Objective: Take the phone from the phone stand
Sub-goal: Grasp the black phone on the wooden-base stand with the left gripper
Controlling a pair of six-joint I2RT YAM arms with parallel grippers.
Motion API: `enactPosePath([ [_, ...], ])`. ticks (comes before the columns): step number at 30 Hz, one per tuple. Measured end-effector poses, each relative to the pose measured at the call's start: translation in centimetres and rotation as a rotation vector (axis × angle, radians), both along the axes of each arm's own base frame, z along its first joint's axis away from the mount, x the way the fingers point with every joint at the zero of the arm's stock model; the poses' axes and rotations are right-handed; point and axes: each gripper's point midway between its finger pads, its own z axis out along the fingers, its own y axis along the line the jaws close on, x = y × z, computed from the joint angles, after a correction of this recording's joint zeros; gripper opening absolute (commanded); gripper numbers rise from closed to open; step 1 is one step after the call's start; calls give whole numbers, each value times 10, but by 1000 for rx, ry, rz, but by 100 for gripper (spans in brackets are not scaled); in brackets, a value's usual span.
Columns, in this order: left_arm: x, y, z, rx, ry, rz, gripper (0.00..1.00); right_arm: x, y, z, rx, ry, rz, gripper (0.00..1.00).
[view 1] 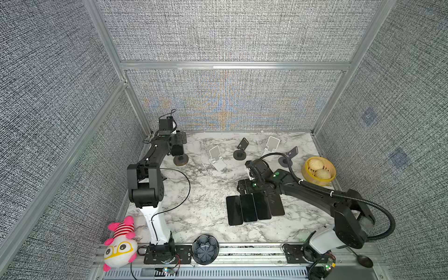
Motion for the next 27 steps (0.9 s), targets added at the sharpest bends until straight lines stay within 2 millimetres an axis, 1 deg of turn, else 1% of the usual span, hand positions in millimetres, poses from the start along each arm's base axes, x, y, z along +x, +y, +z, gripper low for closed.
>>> enactPosePath([
  [4,5,1,1,2,-6,3,99,0,0,1,3,1,-6,95],
  [8,5,2,-11,4,19,7,99,0,0,0,3,2,-6,95],
  [10,5,2,-14,7,23,9,98,0,0,0,4,3,-9,95],
  [17,7,3,-14,8,20,11,90,-1,0,-1,-1,5,-8,94],
  [27,7,3,-14,8,20,11,85,-2,2,-7,-12,17,-2,94],
])
